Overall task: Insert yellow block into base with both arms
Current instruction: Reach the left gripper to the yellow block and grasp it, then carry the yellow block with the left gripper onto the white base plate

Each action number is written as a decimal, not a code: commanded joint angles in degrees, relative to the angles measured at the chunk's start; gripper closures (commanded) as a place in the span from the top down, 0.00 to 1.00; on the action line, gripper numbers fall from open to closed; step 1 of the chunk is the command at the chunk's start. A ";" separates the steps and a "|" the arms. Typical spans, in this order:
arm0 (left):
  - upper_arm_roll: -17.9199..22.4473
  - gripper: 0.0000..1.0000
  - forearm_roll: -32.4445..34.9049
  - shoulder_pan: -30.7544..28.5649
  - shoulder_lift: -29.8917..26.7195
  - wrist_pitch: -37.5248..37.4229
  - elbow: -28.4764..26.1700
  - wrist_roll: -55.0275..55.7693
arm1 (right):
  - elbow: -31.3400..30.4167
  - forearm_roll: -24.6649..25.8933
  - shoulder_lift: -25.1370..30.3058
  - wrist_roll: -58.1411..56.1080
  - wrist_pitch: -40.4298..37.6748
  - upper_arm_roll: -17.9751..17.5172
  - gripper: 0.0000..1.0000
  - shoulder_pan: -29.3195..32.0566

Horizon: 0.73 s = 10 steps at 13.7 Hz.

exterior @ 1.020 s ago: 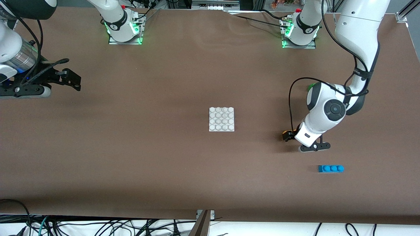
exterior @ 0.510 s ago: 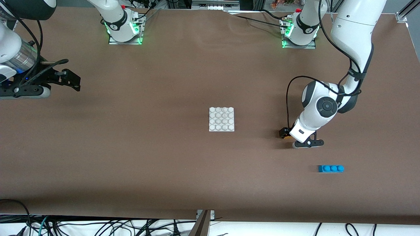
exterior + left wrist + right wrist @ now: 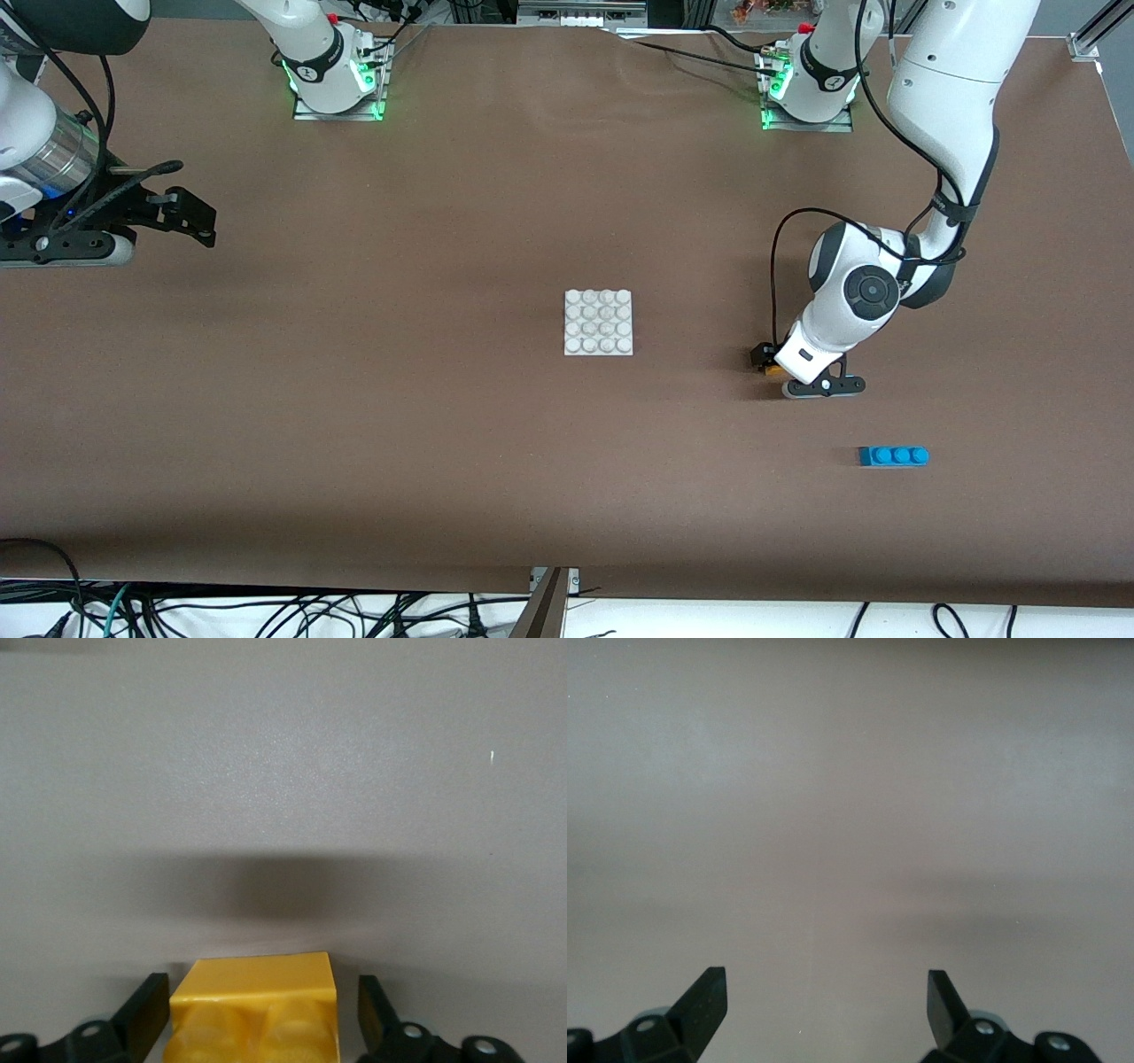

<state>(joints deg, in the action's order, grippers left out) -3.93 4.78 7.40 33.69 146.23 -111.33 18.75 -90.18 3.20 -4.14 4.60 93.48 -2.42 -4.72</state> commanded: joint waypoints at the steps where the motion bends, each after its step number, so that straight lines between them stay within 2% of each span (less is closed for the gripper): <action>1: 0.06 0.23 1.82 0.07 -0.47 0.37 -0.38 -0.12 | 0.35 0.14 0.10 0.67 -0.14 -0.49 1.00 0.58; 3: 0.06 0.22 1.73 0.07 -1.78 -0.07 0.58 0.32 | 0.35 0.23 0.10 0.67 -0.05 -0.49 1.00 0.67; 5: -0.12 0.23 1.55 0.07 -3.89 -4.00 3.03 0.41 | 0.35 0.23 0.10 0.67 -0.05 -0.49 1.00 0.67; 8: -4.93 0.23 0.76 0.07 -4.52 -14.19 11.28 1.28 | 0.35 0.23 0.01 0.67 0.21 -0.40 1.00 0.67; 10: -8.27 0.24 0.76 0.59 -4.25 -15.98 13.94 4.96 | 0.35 0.23 0.01 0.67 0.21 -0.49 1.00 0.67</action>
<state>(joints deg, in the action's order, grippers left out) -9.58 4.78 7.55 29.08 132.81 -100.25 20.55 -90.18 3.20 -4.18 4.63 93.54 -2.41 -4.62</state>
